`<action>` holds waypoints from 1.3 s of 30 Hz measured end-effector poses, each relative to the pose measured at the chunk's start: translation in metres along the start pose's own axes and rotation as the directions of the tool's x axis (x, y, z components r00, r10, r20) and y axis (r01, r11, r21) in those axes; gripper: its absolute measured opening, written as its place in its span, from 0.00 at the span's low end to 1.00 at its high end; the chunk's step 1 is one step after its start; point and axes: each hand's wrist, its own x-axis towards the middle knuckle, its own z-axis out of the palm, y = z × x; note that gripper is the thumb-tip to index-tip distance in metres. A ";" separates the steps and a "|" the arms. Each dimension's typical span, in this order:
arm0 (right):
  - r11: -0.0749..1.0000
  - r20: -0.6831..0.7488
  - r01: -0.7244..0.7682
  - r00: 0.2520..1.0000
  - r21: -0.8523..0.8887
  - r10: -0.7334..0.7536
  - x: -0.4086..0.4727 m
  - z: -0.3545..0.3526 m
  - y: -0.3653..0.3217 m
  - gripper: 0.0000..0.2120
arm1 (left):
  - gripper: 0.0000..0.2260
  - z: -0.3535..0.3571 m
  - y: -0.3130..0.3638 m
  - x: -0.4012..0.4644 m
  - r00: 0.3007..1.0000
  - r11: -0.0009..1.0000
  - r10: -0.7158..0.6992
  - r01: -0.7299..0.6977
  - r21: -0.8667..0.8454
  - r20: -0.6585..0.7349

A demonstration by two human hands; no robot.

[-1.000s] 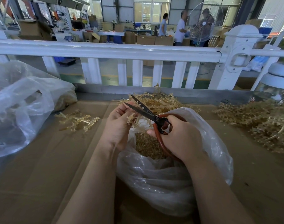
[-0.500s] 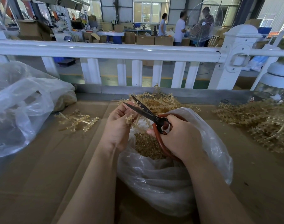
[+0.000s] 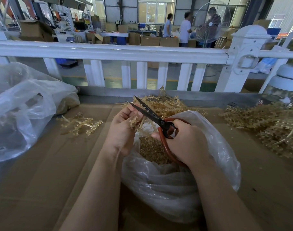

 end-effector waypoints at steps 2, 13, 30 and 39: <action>1.000 0.023 -0.013 1.000 0.007 0.013 0.000 0.000 0.000 0.36 | 0.08 -0.001 0.001 0.000 1.000 1.000 -0.010 0.010 0.008 0.003; 0.998 0.014 -0.009 1.000 -0.058 0.010 0.000 -0.004 -0.002 0.39 | 0.08 0.003 0.003 -0.002 0.999 0.996 0.016 -0.013 0.092 -0.035; 0.997 0.085 -0.007 0.996 0.076 0.000 -0.001 -0.001 0.001 0.40 | 0.13 0.003 0.007 -0.004 1.000 0.997 -0.020 0.019 0.070 0.011; 0.991 0.110 -0.043 0.993 0.124 0.030 -0.001 0.002 0.003 0.42 | 0.18 0.002 0.009 -0.005 0.997 0.998 -0.034 0.031 0.048 0.070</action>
